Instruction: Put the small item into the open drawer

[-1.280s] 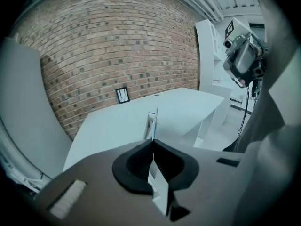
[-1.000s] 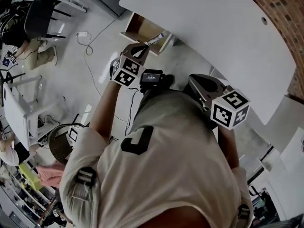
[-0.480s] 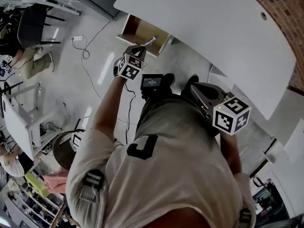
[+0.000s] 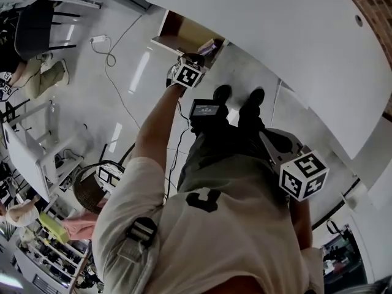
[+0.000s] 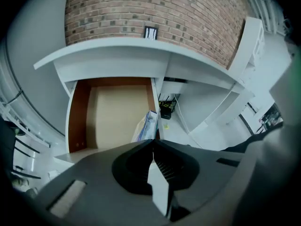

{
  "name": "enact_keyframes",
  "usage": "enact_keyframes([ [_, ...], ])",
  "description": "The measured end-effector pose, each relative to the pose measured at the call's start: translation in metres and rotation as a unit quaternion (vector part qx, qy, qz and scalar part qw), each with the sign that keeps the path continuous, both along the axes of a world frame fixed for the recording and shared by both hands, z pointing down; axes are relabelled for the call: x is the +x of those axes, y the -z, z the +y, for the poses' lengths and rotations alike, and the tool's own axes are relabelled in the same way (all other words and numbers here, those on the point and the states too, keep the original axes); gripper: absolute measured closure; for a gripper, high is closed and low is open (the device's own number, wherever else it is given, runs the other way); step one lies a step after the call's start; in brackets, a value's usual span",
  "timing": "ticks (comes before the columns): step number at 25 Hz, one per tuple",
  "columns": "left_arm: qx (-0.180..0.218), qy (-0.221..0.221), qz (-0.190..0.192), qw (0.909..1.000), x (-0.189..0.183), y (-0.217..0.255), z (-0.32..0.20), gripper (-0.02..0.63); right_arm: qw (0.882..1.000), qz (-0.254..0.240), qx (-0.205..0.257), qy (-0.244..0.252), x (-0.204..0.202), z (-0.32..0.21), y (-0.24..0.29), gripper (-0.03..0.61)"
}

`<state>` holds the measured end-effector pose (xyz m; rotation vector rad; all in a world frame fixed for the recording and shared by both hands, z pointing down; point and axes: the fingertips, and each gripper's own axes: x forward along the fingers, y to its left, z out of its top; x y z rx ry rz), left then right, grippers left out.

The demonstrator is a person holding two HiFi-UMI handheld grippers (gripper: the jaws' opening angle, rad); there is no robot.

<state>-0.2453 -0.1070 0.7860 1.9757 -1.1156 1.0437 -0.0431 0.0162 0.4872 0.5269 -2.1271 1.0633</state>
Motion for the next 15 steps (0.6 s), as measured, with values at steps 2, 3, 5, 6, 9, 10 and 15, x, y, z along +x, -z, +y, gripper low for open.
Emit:
enact_keyframes([
  [2,-0.013,0.004,-0.002,0.9999,-0.005,-0.014,0.0,0.606,1.0,0.01,-0.002,0.004,-0.003,-0.002,-0.006,0.577],
  [3,-0.017,0.007,-0.003,0.9998,-0.01,-0.019,0.0,0.606,1.0,0.012,-0.006,0.008,-0.006,-0.001,-0.009,0.577],
  [5,-0.025,0.018,-0.001,0.9995,-0.016,-0.024,-0.001,0.604,1.0,0.014,-0.014,0.013,-0.008,0.001,-0.014,0.577],
  [6,-0.03,0.025,0.002,0.9992,-0.017,-0.025,-0.001,0.604,1.0,0.015,-0.017,0.013,-0.008,0.001,-0.016,0.577],
  [9,-0.048,0.039,0.012,0.998,-0.015,-0.031,-0.002,0.604,1.0,0.017,-0.022,0.011,-0.006,-0.001,-0.016,0.577],
  [10,-0.053,0.046,0.014,0.9974,-0.017,-0.032,-0.001,0.604,1.0,0.017,-0.02,0.012,-0.007,-0.002,-0.016,0.577],
  [15,-0.058,0.066,0.029,0.9957,-0.021,-0.03,-0.004,0.512,0.999,0.019,-0.015,0.021,-0.012,-0.006,-0.013,0.577],
])
